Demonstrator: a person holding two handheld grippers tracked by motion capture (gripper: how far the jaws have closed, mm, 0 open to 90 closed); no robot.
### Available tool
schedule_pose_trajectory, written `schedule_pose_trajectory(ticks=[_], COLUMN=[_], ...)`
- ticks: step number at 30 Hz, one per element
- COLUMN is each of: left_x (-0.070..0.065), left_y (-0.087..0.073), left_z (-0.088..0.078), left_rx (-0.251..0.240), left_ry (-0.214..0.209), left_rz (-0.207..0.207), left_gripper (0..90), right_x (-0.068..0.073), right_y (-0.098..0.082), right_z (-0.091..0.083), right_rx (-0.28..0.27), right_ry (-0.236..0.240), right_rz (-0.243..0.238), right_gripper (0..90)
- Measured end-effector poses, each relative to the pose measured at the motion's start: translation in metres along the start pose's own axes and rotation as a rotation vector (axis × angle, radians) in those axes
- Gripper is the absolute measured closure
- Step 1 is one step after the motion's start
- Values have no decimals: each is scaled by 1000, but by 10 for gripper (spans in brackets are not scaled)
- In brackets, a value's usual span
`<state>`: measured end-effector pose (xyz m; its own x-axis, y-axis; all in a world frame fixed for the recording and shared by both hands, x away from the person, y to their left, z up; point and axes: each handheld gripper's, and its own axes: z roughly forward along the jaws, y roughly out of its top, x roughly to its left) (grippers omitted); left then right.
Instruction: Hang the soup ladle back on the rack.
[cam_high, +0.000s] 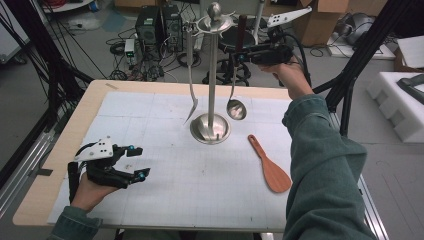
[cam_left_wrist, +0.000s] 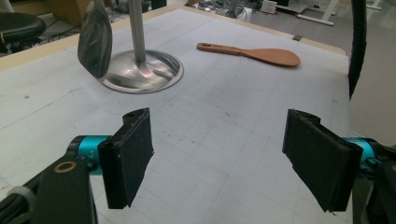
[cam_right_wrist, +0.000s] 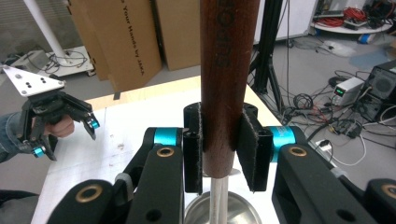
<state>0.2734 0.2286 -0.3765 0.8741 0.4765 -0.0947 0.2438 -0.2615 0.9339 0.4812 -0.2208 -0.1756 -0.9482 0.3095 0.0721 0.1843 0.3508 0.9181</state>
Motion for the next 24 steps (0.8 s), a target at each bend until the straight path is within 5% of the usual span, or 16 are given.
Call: schedule_pose_trajectory(ticks=[24], left_x=[-1], left_y=[0], left_z=[0], left_rx=[3], left_ry=[-1], left_rz=[1], left_gripper=[249], right_x=[-1], right_y=[-7], right_z=[11], right_rx=[22], right_ry=[34], right_rz=[10], right_gripper=[741])
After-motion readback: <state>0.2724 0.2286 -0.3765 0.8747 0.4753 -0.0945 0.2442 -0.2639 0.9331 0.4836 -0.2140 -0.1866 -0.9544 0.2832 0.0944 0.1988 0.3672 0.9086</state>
